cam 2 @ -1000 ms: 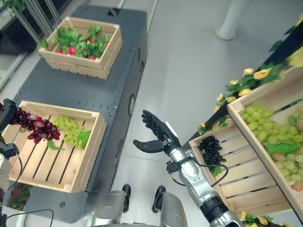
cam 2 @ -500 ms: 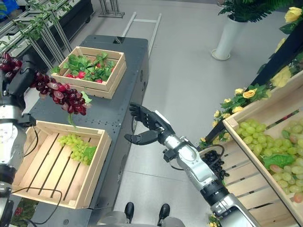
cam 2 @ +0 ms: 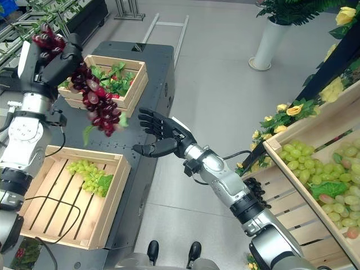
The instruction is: Pick up the fruits from the basket on one side to the basket on the other side
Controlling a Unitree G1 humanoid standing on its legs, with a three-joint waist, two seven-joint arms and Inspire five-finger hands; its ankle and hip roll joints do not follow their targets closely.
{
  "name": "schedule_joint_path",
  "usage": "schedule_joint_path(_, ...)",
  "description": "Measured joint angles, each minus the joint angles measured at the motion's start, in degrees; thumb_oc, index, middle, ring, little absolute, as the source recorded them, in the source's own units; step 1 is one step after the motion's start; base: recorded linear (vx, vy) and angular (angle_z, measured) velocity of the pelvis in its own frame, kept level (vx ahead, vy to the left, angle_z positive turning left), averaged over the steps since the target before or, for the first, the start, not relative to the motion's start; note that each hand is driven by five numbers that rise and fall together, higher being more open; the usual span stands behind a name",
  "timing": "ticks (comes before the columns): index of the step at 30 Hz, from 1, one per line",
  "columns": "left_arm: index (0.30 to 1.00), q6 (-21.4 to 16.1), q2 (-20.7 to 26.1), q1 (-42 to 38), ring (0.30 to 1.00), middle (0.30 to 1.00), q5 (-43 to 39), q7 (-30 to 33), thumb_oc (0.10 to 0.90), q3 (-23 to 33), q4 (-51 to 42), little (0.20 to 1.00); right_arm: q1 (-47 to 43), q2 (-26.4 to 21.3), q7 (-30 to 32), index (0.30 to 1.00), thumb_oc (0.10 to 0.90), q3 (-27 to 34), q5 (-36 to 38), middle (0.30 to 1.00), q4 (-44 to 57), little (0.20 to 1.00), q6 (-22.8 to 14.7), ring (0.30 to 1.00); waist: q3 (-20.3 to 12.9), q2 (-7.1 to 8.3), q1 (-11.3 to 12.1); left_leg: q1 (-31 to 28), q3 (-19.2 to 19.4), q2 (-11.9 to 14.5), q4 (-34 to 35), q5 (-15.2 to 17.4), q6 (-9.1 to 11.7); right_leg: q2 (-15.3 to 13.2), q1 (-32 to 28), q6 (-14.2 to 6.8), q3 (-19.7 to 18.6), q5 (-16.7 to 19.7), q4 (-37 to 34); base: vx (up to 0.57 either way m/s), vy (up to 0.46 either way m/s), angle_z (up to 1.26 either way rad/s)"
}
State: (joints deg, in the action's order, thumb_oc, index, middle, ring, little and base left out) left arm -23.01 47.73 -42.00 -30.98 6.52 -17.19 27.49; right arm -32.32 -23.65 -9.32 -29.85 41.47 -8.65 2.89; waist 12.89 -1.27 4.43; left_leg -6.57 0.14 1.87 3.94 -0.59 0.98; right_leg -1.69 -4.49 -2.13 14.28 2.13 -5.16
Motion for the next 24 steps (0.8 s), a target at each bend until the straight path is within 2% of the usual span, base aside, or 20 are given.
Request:
schedule_joint_path(5, 0.300, 1.4, -0.9, -3.3, 0.300, 0.300, 1.2, -1.1, 0.400, -3.7, -0.1, 0.300, -5.3, 0.1, 2.2, 0.900, 0.800, 0.0, 0.0, 0.900, 0.0, 0.900, 1.0, 0.900, 0.0, -0.01, -0.5, -0.9, 0.2, 0.1, 0.5, 0.0, 0.0, 0.1, -0.1, 0.0, -1.1, 0.1, 0.0, -0.01, 0.004, -0.12)
schedule_joint_path(9, 0.300, 1.4, -4.5, -5.0, 0.300, 0.300, 1.5, -1.1, 0.400, -4.4, -0.1, 0.300, -7.8, 0.9, 4.4, 0.900, 0.800, 0.0, 0.0, 0.900, -0.1, 0.900, 1.2, 0.900, 0.0, 0.00, -1.7, -1.0, 0.2, 0.1, 0.6, 0.0, 0.0, 0.1, -0.2, -0.1, -1.2, 0.2, 0.0, 0.00, 0.000, 0.00)
schedule_joint_path(14, 0.300, 1.5, -8.0, -5.5, 0.300, 0.300, 2.3, -0.5, 0.400, -5.3, -0.1, 0.300, -8.4, 2.3, 8.9, 0.900, 0.800, 0.0, -0.1, 0.900, -0.3, 0.900, 1.2, 0.900, 0.0, 0.00, -2.7, -1.2, 0.4, 0.1, 0.6, 0.0, 0.0, 0.1, -0.2, 0.0, -1.4, 0.3, 0.0, 0.00, 0.001, -0.01)
schedule_joint_path(19, 0.300, 2.1, -9.3, -6.6, 0.300, 0.300, 3.9, -0.6, 0.400, -9.4, -0.1, 0.300, -11.8, 2.5, 15.0, 0.900, 0.800, 0.0, -0.4, 0.900, -2.4, 0.900, 1.4, 0.900, 0.0, 0.00, -3.1, -1.6, 1.0, 0.1, 0.6, 0.0, 0.0, 0.1, -0.3, 0.0, -2.0, 0.6, 0.0, -0.01, 0.010, -0.06)
schedule_joint_path(24, 0.300, 2.8, -10.7, -7.0, 0.300, 0.300, 3.8, -1.5, 0.400, -9.5, -0.1, 0.300, -13.7, 2.5, 15.6, 0.900, 0.800, 0.0, -0.3, 0.900, -3.2, 0.900, 1.4, 0.900, 0.0, 0.00, -3.5, -1.8, 1.6, 0.1, 0.6, 0.0, 0.0, 0.1, -0.3, 0.0, -2.6, 0.8, 0.0, 0.00, 0.005, -0.06)
